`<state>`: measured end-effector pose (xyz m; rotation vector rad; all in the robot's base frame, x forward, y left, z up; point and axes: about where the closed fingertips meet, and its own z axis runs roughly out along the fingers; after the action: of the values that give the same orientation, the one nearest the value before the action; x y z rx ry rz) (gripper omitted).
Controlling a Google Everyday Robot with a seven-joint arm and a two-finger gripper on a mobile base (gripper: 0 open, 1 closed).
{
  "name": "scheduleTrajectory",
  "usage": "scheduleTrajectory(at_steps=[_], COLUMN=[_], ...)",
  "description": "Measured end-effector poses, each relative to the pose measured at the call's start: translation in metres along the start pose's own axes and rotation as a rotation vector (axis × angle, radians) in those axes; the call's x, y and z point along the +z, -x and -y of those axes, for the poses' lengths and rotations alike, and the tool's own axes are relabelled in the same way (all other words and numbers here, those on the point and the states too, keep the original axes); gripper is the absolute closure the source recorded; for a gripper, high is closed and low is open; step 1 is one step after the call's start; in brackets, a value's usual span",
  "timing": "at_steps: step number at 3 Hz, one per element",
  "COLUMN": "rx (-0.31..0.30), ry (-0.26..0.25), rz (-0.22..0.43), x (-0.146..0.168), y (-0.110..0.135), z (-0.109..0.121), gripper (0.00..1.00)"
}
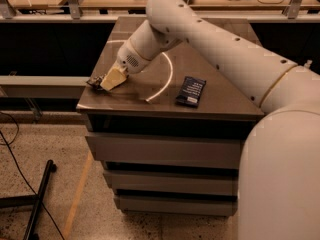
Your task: Pick rxbar chocolate
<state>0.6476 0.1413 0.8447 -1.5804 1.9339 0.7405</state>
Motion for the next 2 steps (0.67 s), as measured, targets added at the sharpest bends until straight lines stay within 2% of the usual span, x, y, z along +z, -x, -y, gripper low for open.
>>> scheduleTrajectory(at_steps=[1, 2], rx=[-0.014, -0.022], ry=[-0.004, -0.011], rz=[0.087, 0.143], x=[-0.034, -0.059], y=[0.008, 0.012], z=[0.016, 0.028], gripper=[1.00, 1.00])
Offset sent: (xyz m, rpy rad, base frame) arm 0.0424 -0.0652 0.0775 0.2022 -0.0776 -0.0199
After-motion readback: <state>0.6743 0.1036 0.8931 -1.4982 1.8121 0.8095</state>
